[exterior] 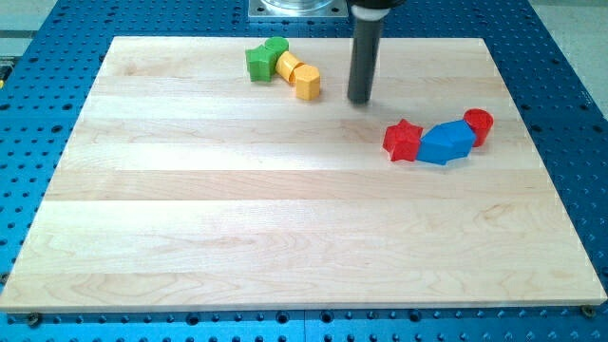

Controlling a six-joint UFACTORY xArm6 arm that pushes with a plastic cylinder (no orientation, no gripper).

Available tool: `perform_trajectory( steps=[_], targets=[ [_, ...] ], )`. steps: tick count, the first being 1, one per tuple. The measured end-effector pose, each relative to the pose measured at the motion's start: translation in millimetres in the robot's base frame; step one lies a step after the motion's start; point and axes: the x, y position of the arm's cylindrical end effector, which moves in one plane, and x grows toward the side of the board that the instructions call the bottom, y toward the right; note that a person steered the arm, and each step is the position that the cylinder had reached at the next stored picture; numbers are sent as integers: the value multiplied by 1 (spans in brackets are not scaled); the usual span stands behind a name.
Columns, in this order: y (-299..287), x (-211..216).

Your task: Separate the heart and green blocks

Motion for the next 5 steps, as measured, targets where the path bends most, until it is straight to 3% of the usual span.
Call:
perform_trajectory(
  steps=[1, 2, 4, 5],
  targets=[
    [-45, -59],
    [-99, -74],
    [-127, -25],
    [-126, -25]
  ],
)
